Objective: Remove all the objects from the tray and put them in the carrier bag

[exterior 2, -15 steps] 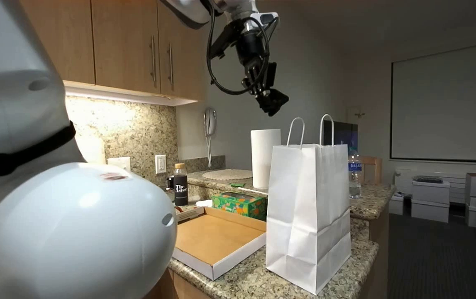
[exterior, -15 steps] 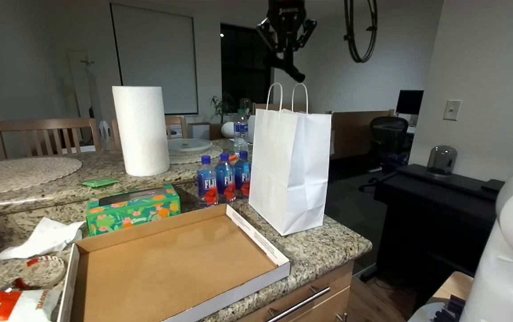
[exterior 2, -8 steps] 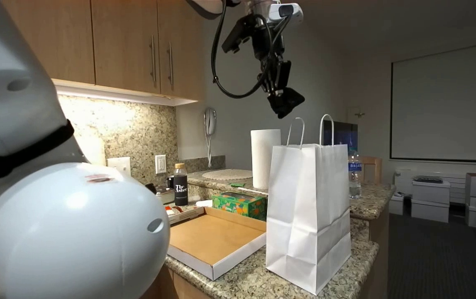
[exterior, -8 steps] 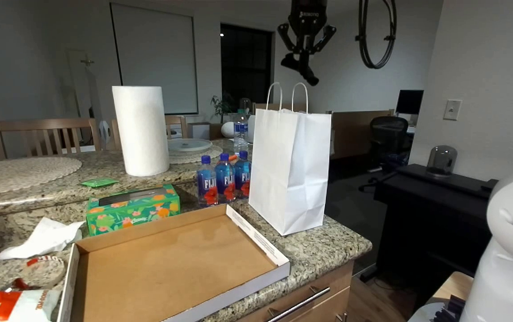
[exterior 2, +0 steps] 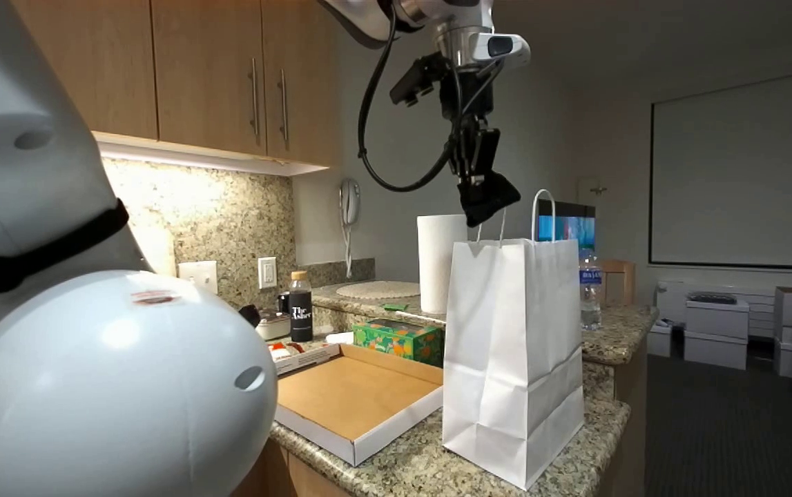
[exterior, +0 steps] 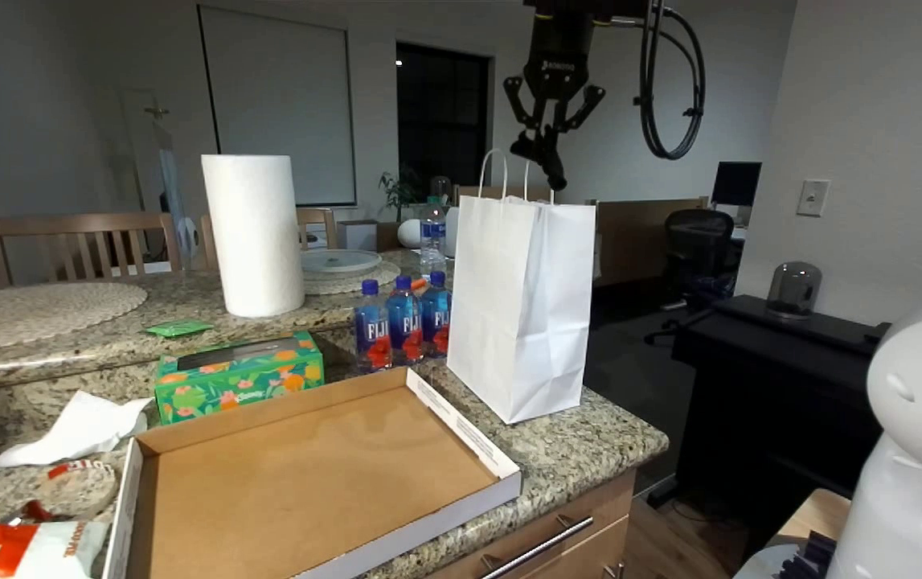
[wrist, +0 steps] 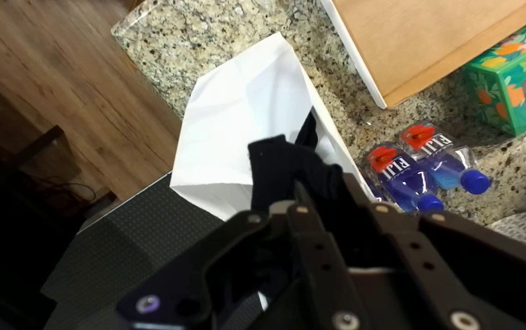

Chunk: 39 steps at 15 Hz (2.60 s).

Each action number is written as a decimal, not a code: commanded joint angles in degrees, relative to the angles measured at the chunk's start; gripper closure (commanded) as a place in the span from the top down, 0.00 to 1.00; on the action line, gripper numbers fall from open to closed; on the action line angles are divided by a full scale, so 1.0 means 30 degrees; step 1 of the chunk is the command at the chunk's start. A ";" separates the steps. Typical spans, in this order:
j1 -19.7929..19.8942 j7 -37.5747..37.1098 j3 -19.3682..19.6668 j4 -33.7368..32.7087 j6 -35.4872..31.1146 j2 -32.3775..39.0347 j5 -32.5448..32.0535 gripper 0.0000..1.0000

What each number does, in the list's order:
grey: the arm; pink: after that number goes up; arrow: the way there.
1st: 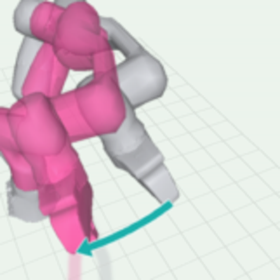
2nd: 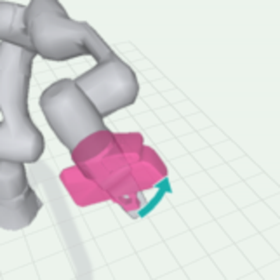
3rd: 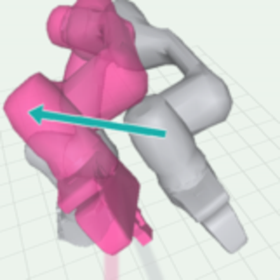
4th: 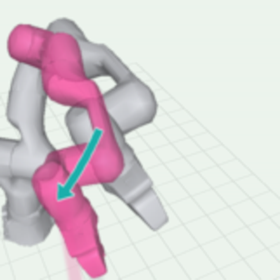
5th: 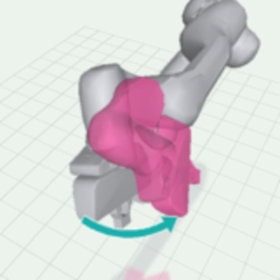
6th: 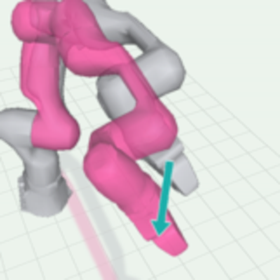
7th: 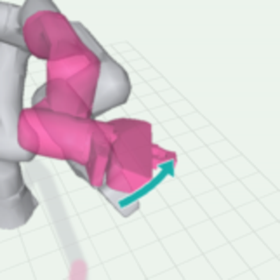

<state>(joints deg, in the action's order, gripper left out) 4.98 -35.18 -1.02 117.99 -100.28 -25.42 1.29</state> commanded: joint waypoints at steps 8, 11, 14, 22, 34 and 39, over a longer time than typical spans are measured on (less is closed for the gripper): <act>0.0216 -0.0066 -0.0149 0.0228 -0.0369 -0.0283 0.0685 0.97; 0.0184 -0.0052 -0.0253 0.0312 -0.0359 -0.0494 0.0572 1.00; 0.0176 0.0041 -0.0307 0.0649 -0.0315 -0.0709 0.0566 1.00; 0.0746 0.0622 0.1190 0.3088 0.1418 -0.2249 0.1685 1.00; 0.1896 0.0821 0.1692 0.3222 0.5524 -0.1779 0.2099 1.00; 0.1844 0.0450 0.1480 0.2683 0.5393 -0.0166 0.1991 1.00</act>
<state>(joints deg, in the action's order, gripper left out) 9.46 -33.95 4.38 128.11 -85.08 -29.37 6.04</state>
